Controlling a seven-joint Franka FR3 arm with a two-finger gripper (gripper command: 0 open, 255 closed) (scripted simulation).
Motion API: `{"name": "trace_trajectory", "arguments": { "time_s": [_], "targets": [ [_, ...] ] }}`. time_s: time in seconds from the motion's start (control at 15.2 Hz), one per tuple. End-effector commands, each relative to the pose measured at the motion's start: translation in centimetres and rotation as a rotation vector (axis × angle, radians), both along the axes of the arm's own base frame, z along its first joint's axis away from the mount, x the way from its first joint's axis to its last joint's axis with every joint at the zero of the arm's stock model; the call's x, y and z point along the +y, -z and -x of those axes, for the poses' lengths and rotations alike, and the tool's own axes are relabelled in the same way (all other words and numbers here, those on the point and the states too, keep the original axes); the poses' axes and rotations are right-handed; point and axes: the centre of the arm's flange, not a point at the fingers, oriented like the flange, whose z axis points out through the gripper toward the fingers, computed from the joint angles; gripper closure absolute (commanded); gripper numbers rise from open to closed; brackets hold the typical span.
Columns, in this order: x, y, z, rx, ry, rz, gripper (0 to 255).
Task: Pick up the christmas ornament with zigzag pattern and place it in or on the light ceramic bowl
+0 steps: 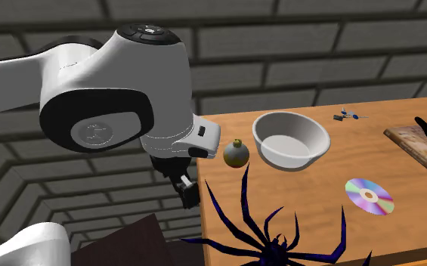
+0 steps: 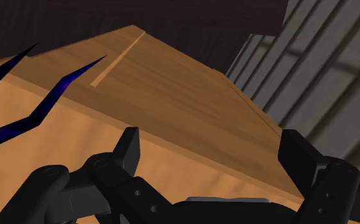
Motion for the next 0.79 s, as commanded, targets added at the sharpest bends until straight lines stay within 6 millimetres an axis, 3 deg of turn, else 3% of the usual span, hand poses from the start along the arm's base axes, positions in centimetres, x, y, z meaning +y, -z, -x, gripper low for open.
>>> {"name": "trace_trajectory", "arguments": {
  "time_s": [0.0, 0.73],
  "targets": [
    [0.0, 0.0, 0.0, 0.000, 0.000, 0.000, 0],
    [9.6, 3.5, -6.2, -0.491, 0.140, 0.258, 0]
  ]
}}
